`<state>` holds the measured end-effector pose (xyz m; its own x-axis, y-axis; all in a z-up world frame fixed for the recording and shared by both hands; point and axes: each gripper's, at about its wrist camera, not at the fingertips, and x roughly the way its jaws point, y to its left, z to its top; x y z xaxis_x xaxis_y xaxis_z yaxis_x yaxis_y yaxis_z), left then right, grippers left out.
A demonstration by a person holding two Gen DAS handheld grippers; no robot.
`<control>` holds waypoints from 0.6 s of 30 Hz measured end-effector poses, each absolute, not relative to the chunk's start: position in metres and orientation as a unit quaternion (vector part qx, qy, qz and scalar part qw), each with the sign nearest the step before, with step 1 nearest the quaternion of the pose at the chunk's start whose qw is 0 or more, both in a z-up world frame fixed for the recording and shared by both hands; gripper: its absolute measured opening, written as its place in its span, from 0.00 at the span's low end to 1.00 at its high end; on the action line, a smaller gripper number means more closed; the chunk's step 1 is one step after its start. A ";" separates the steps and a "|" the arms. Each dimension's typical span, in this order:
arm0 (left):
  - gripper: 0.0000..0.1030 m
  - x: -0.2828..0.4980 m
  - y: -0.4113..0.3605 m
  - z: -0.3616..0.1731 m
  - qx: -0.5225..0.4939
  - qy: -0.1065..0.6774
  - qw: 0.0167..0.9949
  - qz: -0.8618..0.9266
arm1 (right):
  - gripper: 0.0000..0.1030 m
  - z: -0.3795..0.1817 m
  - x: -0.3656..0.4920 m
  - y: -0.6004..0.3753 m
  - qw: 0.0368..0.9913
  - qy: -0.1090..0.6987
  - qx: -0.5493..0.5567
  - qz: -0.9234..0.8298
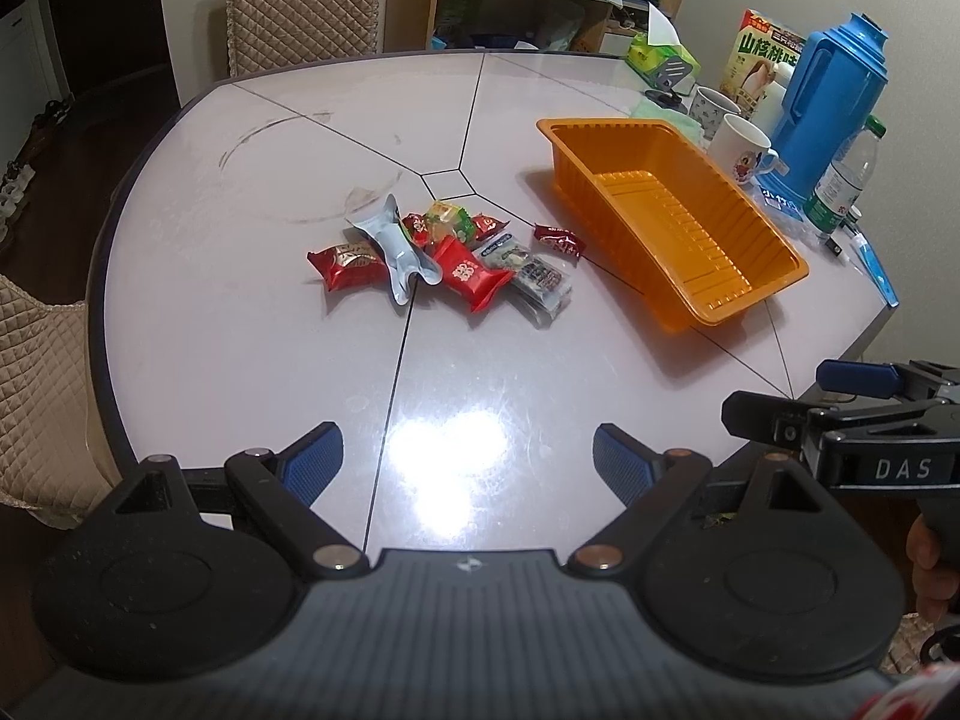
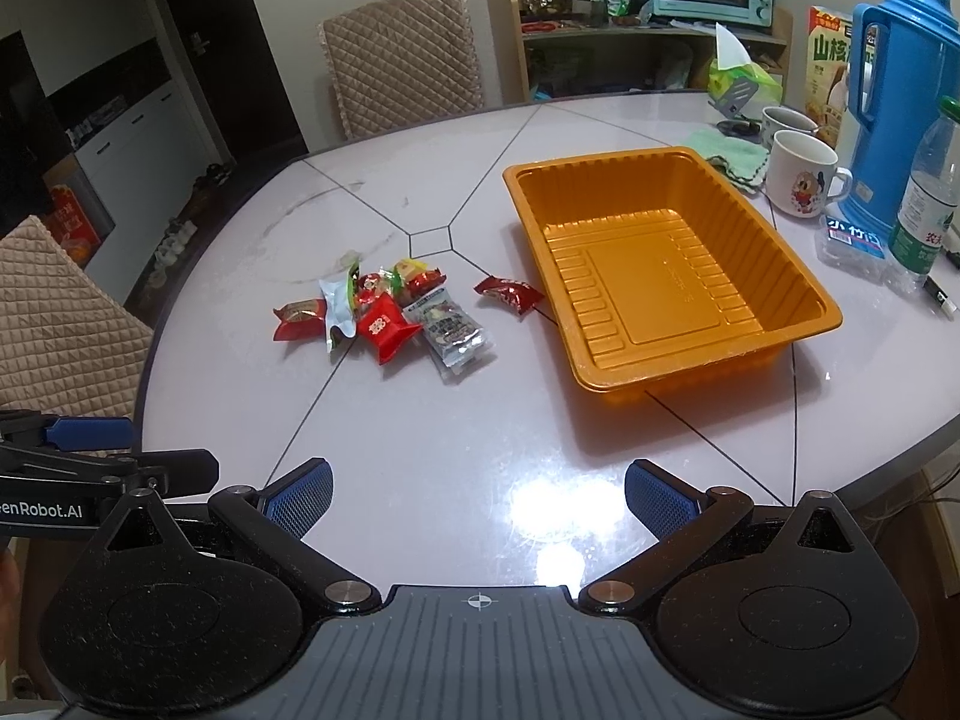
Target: Organize snacks
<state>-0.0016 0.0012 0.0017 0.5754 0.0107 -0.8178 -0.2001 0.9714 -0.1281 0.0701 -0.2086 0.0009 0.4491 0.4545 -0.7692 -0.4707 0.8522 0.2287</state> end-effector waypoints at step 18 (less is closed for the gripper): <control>0.87 0.012 0.000 0.003 -0.105 0.461 0.879 0.067 | 1.00 -0.001 0.081 -0.208 0.848 0.449 -0.008 0.280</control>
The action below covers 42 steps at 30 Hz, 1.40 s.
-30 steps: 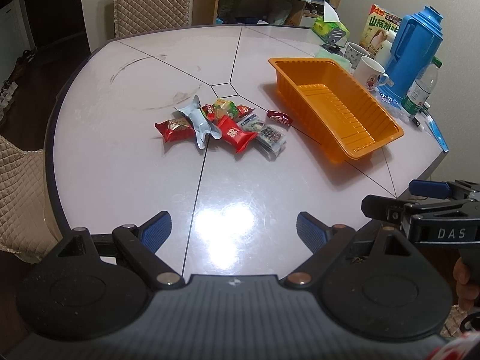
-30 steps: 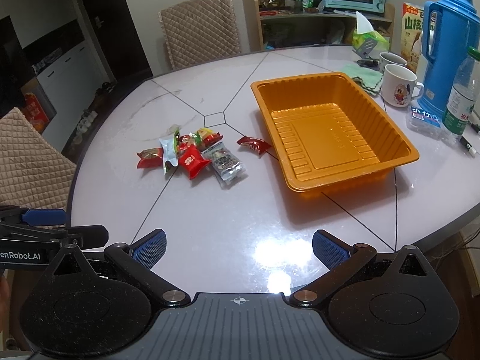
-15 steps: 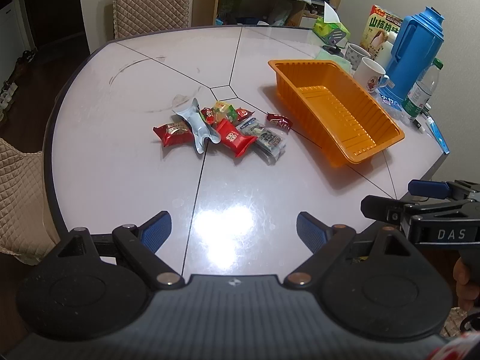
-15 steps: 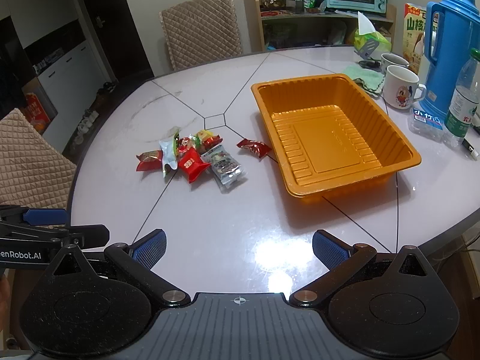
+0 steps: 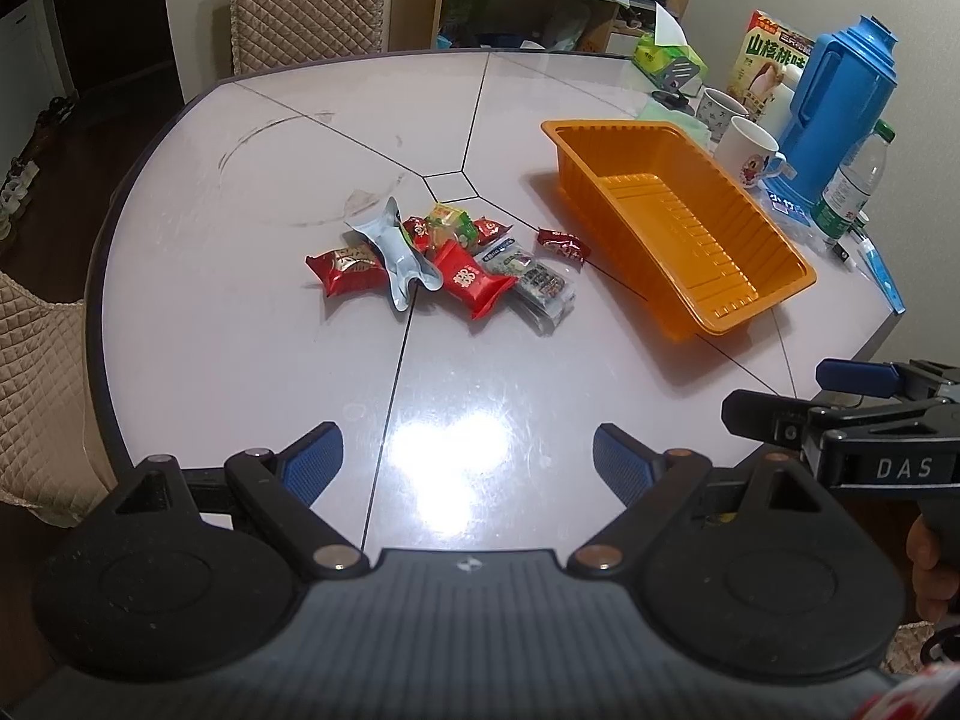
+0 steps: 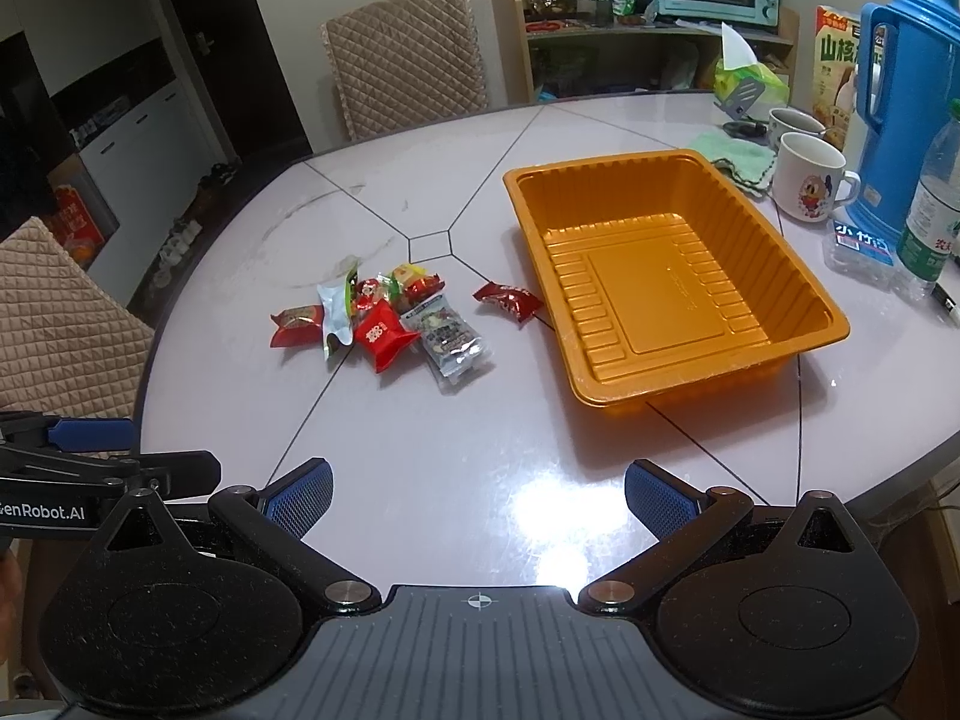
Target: Organize snacks
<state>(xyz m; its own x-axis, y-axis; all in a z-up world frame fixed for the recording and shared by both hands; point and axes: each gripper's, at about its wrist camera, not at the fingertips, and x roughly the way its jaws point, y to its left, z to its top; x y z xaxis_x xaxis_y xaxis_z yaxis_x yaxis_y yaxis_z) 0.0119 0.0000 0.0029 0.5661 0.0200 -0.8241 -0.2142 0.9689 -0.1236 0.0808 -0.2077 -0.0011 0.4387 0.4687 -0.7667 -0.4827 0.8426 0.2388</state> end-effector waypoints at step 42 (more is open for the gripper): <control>0.87 0.019 -0.027 0.002 -0.092 0.449 0.875 0.158 | 1.00 -0.019 0.112 -0.251 0.829 0.420 0.053 0.367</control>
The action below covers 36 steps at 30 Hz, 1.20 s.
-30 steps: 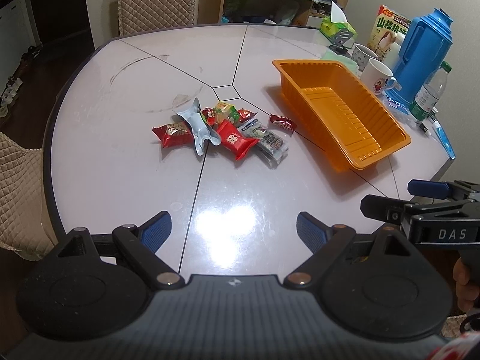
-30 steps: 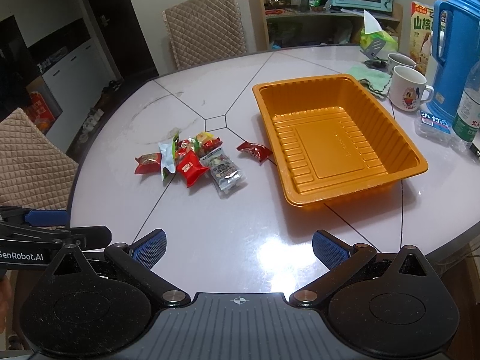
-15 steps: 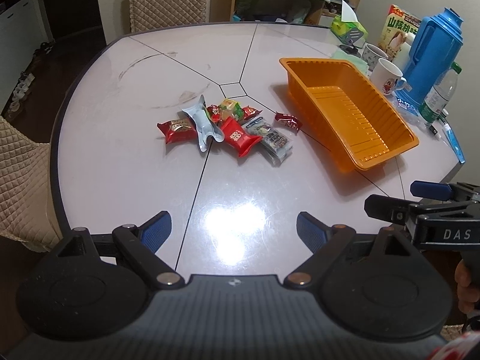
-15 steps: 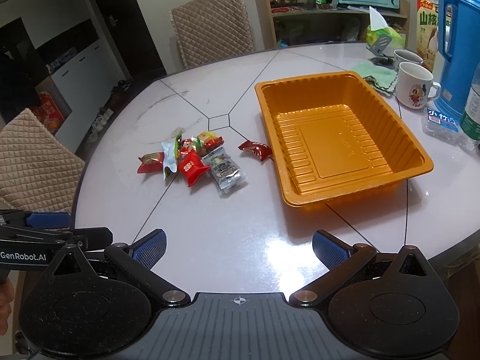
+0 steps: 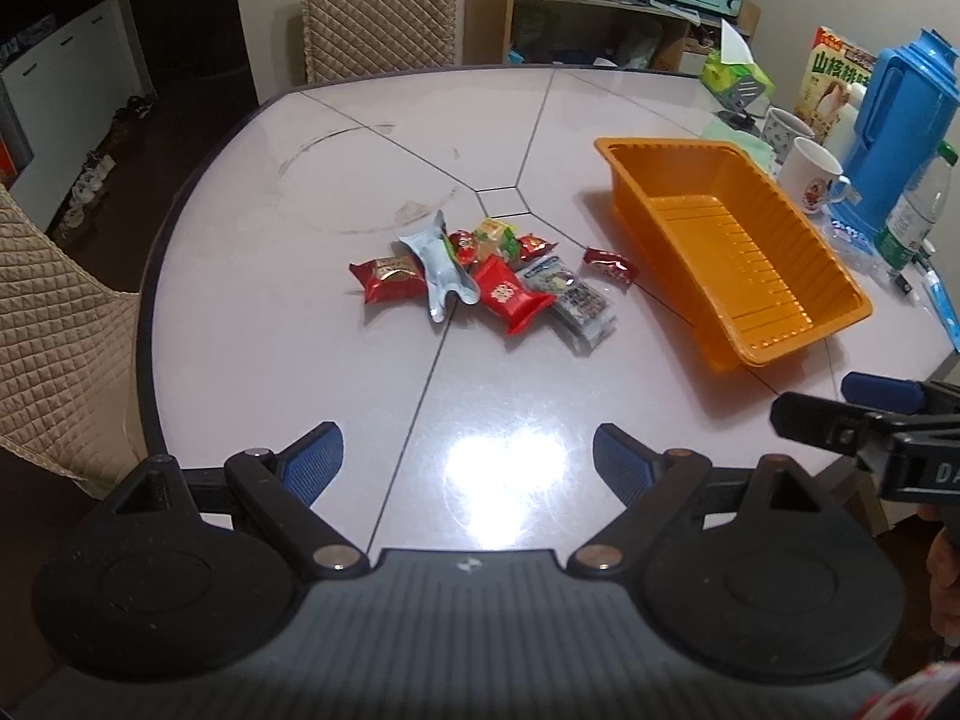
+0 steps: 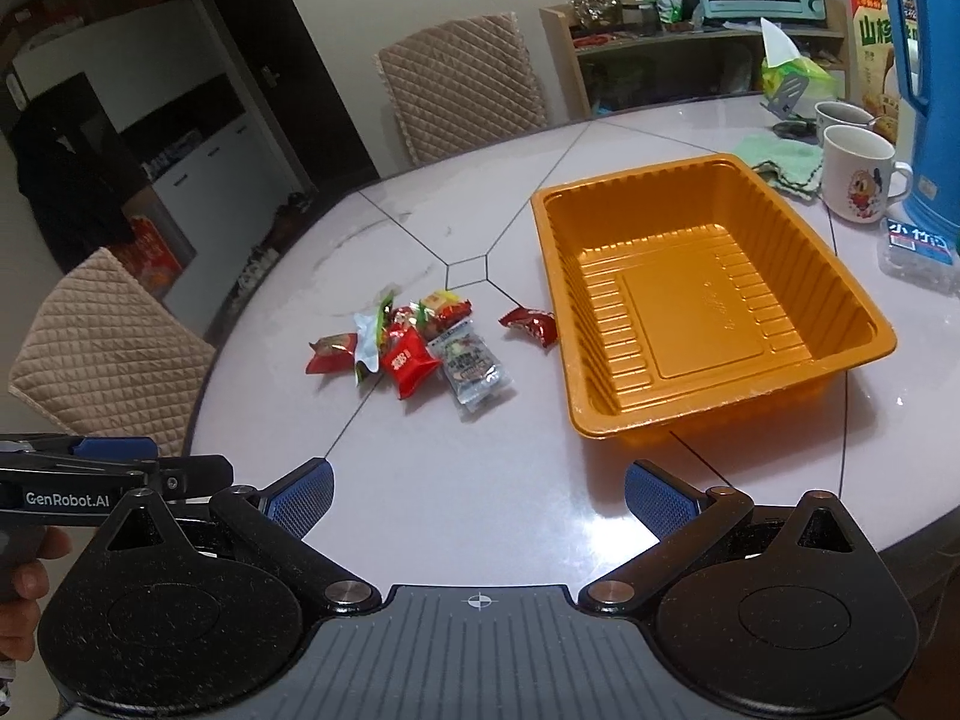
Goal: Organize snacks
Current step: 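Move the right tool down to the clear printed snack packet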
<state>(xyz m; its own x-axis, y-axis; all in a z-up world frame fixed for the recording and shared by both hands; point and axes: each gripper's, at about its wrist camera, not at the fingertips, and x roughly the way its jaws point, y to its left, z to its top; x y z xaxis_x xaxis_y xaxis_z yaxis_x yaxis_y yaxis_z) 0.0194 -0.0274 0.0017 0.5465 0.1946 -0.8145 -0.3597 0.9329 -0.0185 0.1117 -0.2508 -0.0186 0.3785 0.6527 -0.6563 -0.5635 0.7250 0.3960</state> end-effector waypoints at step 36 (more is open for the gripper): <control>0.77 0.103 0.087 -0.050 -0.108 0.458 0.876 0.108 | 0.41 -0.079 0.197 -0.114 0.830 0.424 -0.042 0.359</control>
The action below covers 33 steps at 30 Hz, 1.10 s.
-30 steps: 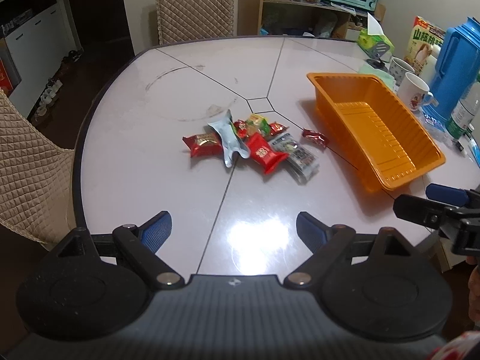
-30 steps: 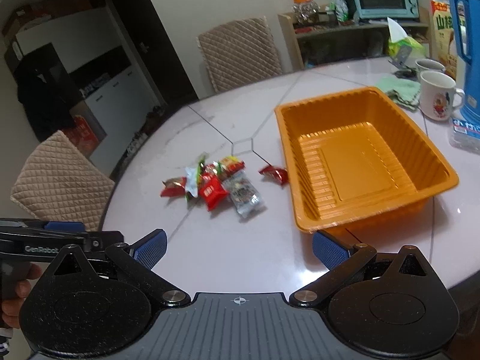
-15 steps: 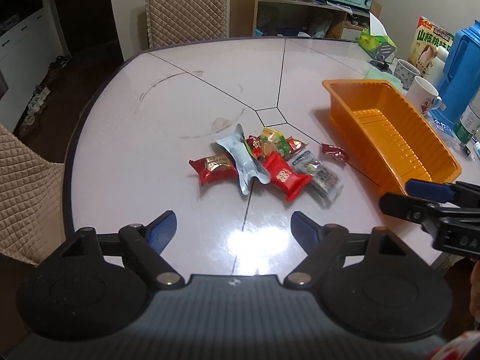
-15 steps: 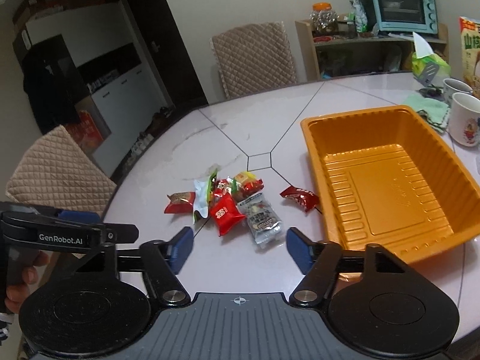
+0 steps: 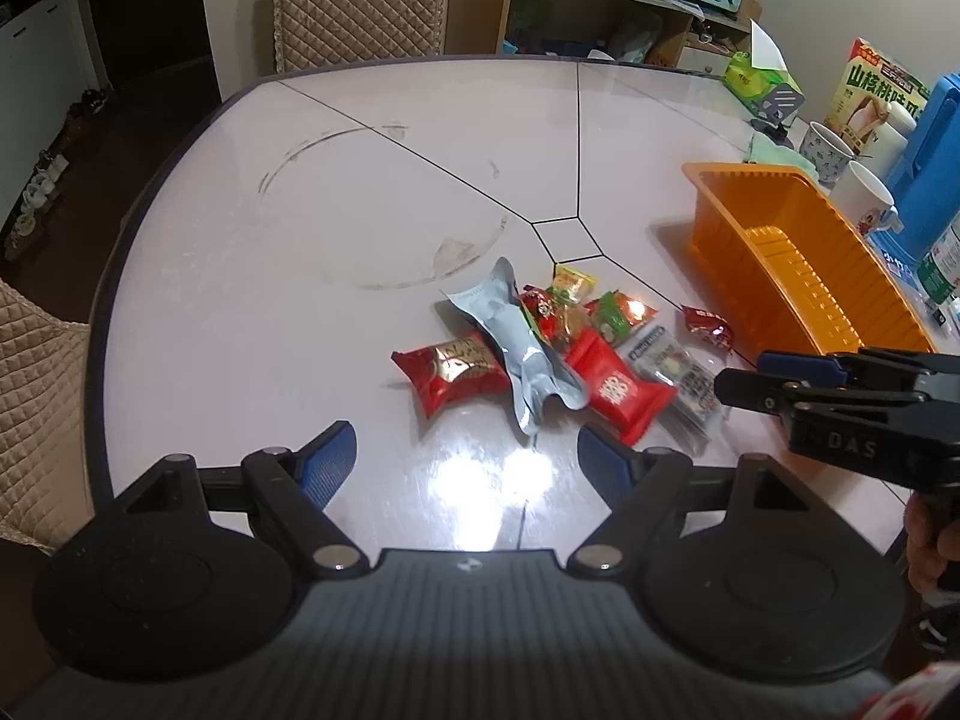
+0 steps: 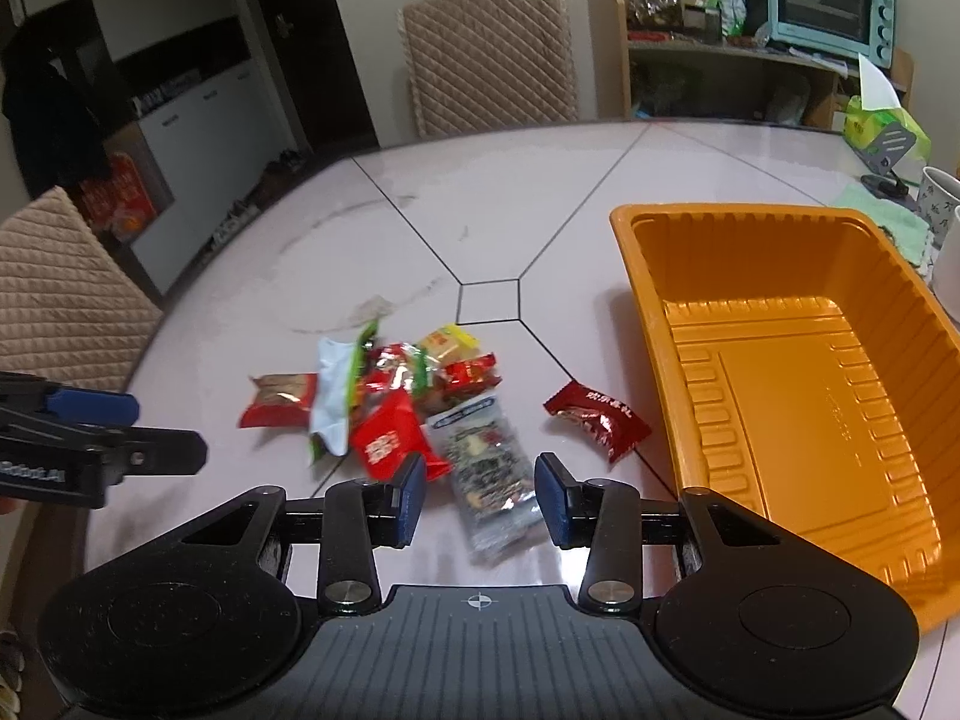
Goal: Organize snacks
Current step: 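Move the right tool down to the clear printed snack packet, then grasp the clear snack packet with the right tool while the left tool grasps the red gold-print candy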
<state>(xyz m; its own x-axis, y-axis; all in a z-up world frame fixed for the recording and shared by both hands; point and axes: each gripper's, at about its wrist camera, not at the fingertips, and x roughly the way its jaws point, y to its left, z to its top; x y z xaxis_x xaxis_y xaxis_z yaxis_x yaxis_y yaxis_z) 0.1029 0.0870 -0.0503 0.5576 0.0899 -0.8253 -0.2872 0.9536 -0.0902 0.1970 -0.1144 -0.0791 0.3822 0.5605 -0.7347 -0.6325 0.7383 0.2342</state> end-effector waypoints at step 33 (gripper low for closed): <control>0.76 0.131 0.114 -0.073 -0.094 0.467 0.875 0.090 | 0.38 -0.118 0.208 -0.073 0.809 0.445 -0.136 0.359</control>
